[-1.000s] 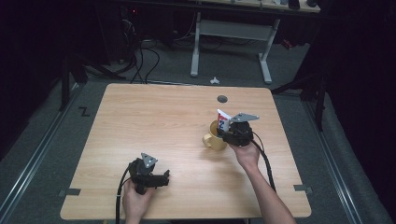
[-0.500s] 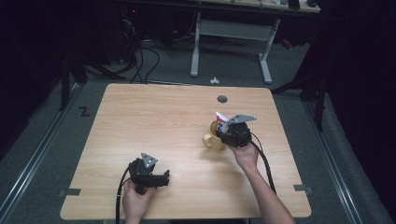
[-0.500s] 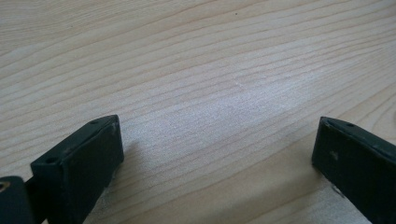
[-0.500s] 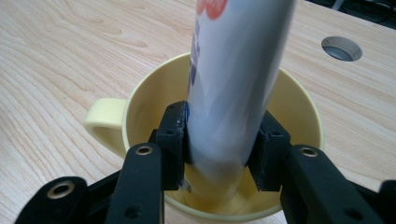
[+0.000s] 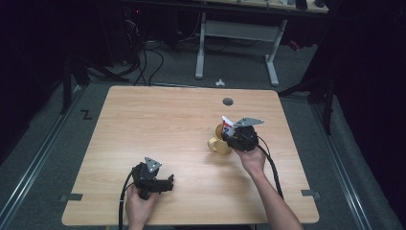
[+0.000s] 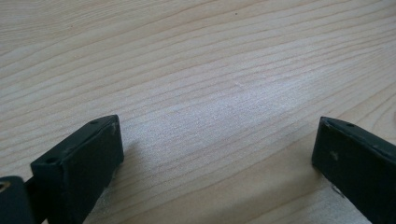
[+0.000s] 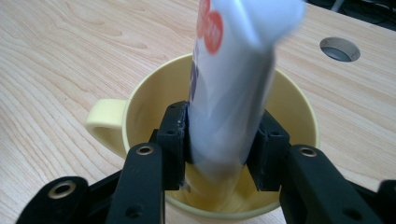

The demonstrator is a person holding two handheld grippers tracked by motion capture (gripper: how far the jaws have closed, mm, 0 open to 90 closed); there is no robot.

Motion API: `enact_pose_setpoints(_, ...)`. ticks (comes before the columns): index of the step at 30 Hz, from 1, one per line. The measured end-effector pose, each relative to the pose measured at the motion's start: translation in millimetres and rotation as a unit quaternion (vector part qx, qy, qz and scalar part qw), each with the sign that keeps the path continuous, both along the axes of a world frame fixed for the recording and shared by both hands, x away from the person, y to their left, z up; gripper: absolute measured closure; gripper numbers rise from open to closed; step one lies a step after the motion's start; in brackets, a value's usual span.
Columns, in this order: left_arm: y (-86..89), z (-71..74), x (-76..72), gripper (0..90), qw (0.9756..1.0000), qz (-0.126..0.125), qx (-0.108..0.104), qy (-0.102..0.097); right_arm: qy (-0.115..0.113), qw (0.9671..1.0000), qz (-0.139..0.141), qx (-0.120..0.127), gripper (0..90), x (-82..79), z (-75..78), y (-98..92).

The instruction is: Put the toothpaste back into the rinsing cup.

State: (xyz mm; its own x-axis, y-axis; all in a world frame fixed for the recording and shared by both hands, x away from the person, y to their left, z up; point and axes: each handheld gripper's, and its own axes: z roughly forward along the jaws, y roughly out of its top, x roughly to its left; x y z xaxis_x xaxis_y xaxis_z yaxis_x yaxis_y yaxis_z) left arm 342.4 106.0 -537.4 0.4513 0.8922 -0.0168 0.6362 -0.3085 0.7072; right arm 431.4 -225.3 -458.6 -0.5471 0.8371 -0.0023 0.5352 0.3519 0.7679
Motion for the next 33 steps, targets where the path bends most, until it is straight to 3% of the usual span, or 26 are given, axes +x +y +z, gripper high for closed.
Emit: enact_pose_setpoints(33,0.0,0.0,0.0,2.2,1.0,0.0,0.0,0.0,-0.02,0.9998,-0.01,0.001,46.4,-6.2,4.7,-2.4)
